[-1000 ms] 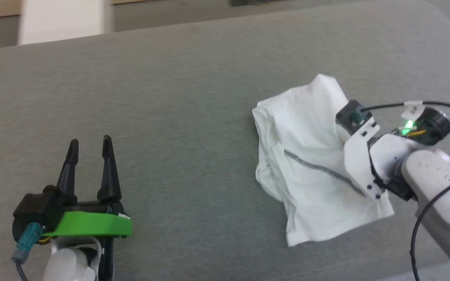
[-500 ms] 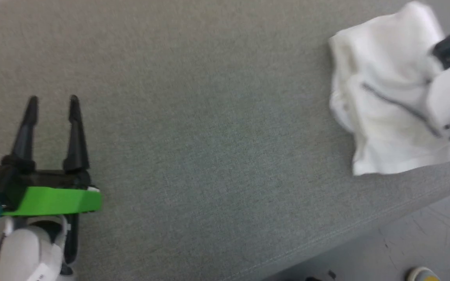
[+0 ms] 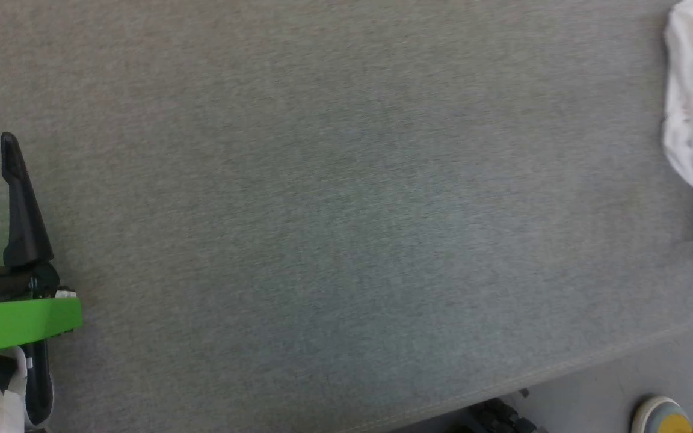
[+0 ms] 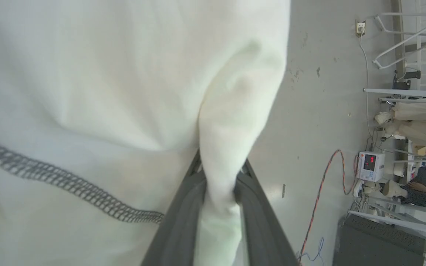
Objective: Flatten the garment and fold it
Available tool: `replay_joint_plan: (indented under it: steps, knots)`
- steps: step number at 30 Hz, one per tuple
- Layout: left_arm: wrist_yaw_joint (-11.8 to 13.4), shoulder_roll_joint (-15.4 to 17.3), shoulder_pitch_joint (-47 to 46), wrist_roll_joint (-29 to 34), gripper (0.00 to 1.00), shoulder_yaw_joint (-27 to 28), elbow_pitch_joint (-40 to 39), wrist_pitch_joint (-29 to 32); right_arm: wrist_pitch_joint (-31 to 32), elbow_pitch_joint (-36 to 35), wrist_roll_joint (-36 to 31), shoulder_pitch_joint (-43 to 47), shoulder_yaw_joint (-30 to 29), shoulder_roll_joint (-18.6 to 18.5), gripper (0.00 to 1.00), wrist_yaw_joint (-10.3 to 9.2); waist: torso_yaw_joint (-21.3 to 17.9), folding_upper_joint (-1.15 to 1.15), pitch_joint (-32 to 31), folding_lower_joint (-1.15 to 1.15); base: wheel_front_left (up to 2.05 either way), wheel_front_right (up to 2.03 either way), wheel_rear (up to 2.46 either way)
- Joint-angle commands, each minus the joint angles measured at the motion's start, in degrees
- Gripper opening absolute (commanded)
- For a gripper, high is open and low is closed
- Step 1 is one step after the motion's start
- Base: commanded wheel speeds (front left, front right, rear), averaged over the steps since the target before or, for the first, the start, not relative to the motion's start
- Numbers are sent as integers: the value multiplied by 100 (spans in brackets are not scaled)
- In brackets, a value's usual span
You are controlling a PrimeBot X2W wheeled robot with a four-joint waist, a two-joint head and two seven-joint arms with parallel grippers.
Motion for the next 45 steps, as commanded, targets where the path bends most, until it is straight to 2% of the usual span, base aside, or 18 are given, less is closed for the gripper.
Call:
replay_joint_plan:
  steps: [1, 7, 8, 9, 17, 24, 26, 30, 35, 39, 45]
  knots:
    - [16, 53, 38, -13, 100, 6, -48, 8, -38, 71, -129, -89, -188, -15, 100, -11, 220, -1, 178, -1, 0, 0, 0]
    - [41, 7, 73, -49, 100, -26, 56, -83, 175, 298, -682, -61, -978, -39, 100, -11, 311, -1, -20, -1, 0, 0, 0]
    - [49, -53, 116, -81, 100, -58, 219, -195, 23, 156, -756, -116, -1368, 55, 100, -11, 356, -1, -287, -1, 0, 0, 0]
    - [49, -74, 124, -92, 100, -73, 278, -230, -42, 90, -749, -145, -1463, 88, 100, -11, 382, -1, -392, -1, 0, 0, 0]
    - [75, -288, 145, -197, 100, -205, 858, -546, -1057, -1272, -419, -312, -1737, 430, 100, -11, 798, -1, -1422, -1, 0, 0, 0]
    - [148, -458, 60, -220, 100, -325, 1347, -718, -1965, -2772, 449, 49, -1868, 1403, 100, -11, 1263, -1, -2172, -1, 0, 0, 0]
    - [181, -520, 27, -238, 100, -346, 1439, -760, -2219, -3153, 345, 319, -1974, 1666, 100, -11, 1392, -1, -2342, -1, 0, 0, 0]
    - [243, -603, -24, -264, 100, -380, 1572, -810, -2607, -3774, 253, 909, -2275, 2510, 100, -11, 1590, -1, -2593, -1, 0, 0, 0]
    - [302, -686, -54, -336, 100, -409, 1750, -842, -3021, -4264, 116, 1734, -2325, 3360, 100, -11, 1765, -1, -2870, -1, 0, 0, 0]
    - [312, -712, -63, -336, 100, -484, 1938, -844, -3297, -4441, 120, 2461, -2246, 3590, 100, -11, 1877, -1, -3064, -1, 0, 0, 0]
    - [321, -729, -122, -163, 100, -742, 2354, -846, -3739, -4444, 500, 3620, -2104, 3621, 100, -11, 1999, -1, -3275, -1, 0, 0, 0]
